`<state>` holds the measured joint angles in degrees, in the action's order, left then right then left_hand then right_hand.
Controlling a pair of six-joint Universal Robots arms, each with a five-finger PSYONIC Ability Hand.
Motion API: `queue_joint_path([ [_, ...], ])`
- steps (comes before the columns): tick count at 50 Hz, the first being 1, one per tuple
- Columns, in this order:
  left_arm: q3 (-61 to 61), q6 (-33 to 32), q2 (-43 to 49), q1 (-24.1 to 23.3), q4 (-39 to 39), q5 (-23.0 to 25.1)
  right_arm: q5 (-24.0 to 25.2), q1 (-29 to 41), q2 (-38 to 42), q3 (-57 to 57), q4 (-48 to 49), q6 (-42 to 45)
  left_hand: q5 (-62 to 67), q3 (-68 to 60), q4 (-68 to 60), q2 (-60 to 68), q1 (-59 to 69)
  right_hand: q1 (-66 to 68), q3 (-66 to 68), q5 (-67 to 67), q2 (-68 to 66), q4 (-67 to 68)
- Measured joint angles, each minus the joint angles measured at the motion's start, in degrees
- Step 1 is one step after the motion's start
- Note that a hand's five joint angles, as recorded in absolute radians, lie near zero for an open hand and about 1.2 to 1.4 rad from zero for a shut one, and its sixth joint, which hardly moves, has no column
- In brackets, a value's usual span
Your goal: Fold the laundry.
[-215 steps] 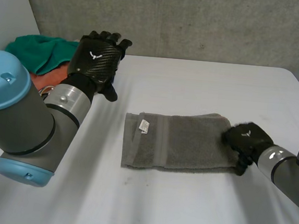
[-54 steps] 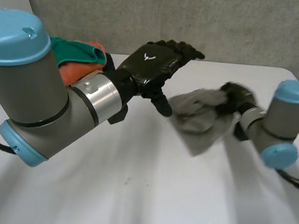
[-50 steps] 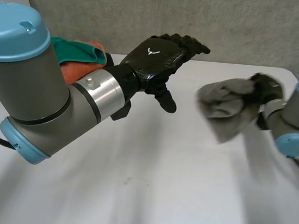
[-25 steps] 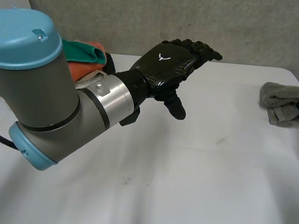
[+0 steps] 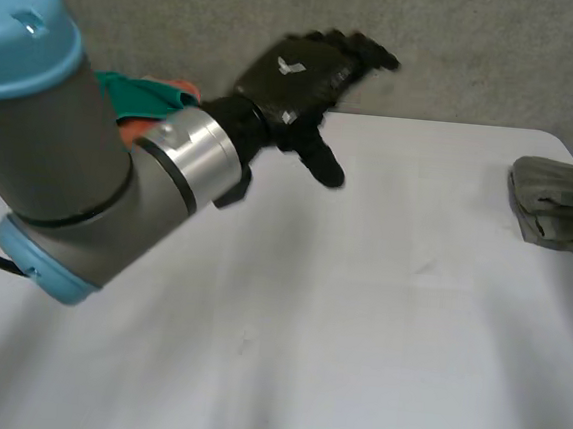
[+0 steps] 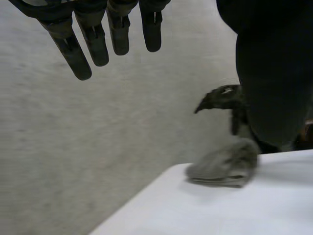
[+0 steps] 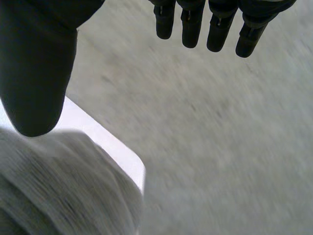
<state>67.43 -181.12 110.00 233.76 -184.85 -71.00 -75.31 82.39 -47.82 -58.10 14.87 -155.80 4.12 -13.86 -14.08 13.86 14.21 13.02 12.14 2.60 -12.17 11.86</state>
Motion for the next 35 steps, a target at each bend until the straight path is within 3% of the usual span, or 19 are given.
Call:
queue_joint_path([
  [5,-2.42,-1.88,0.17,6.49,-0.77,-6.37,6.17,4.26,-10.79,-14.62,0.54,8.12,0.75,-0.45,-0.54,0.57,0.37,0.0,0.0,0.01,0.0,0.0],
  [11,-6.73,-11.35,6.09,17.6,-1.14,-10.23,11.42,8.68,-19.37,-27.97,-1.97,20.7,0.75,-0.45,-0.54,0.67,0.37,0.0,0.0,0.01,0.0,0.0],
  [17,-13.0,-22.07,18.03,27.96,-2.08,-9.93,12.64,10.41,-24.26,-36.53,-3.22,28.57,1.51,-1.72,-1.69,1.95,1.16,0.0,0.0,0.01,0.0,0.0],
  [26,-22.43,-25.86,33.03,36.24,-9.14,-5.37,12.38,10.01,-25.71,-41.43,-3.18,28.99,10.03,-9.99,-9.86,10.0,9.94,0.0,0.0,0.01,0.0,0.0],
  [31,-27.43,-25.55,38.35,38.08,-12.1,-3.59,12.4,9.65,-25.69,-43.51,-3.08,28.69,23.91,-24.23,-24.18,24.32,26.08,0.0,0.0,0.01,0.0,0.0],
  [34,-30.51,-25.28,41.48,38.78,-13.27,-2.34,12.44,9.45,-25.68,-45.19,-3.01,28.6,45.42,-45.85,-45.96,46.08,47.92,0.0,0.0,0.01,0.0,0.0],
  [35,-30.64,-25.26,41.64,38.8,-13.33,-2.25,12.44,9.44,-25.68,-45.3,-3.0,28.6,47.16,-48.13,-47.72,48.4,49.52,0.0,0.0,0.01,0.0,0.0],
])
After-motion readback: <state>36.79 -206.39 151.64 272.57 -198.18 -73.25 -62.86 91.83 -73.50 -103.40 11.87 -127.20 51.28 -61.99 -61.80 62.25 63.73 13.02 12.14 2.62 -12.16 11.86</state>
